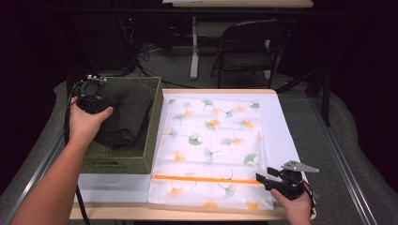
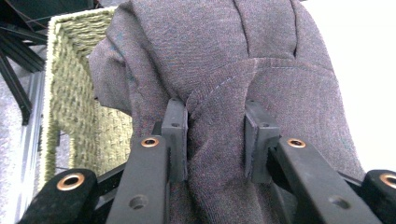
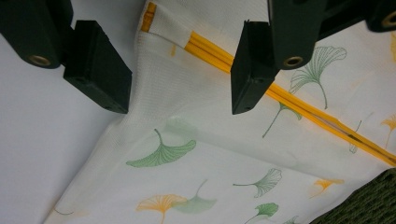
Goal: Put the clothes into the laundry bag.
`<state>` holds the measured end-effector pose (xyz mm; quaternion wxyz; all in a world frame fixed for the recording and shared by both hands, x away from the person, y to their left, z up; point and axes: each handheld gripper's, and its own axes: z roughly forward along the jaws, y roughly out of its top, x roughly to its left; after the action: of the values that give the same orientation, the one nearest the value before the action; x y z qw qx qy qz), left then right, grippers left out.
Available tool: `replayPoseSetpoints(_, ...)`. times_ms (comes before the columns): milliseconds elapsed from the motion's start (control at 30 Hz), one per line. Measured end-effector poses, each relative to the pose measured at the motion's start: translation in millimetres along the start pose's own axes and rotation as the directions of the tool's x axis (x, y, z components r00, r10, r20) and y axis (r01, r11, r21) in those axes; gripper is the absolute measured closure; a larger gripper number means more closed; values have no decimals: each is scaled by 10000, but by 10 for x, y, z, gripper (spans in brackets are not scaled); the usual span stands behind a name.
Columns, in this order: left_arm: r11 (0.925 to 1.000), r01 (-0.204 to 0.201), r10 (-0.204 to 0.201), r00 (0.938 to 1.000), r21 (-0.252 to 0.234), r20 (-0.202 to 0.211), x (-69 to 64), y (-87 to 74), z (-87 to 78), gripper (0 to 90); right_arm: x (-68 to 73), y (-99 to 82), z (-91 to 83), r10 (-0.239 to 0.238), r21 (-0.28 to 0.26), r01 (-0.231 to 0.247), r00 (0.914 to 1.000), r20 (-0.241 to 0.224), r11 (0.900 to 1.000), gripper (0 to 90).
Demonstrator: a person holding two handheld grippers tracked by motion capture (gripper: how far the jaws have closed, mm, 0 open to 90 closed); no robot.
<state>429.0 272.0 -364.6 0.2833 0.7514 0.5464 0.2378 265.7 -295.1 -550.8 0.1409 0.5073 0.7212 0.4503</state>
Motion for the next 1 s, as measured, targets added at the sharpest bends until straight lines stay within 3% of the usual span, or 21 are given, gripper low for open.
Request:
replayPoseSetpoints(500,9999,94,-94,9999,-58,45,56,-10,-130,671,2,3,-11,-18,-34,18,10000,33,10000,382)
replayPoseSetpoints(833,9980,102,-112,9998,630,168,128,42,-223,671,-2,4,-15,42,-54,-42,10000,65,10000,382)
replayPoseSetpoints(1000,9935,89,-121,9995,1137,276,159,82,-266,671,0,6,-18,57,-64,-57,10000,51,10000,382)
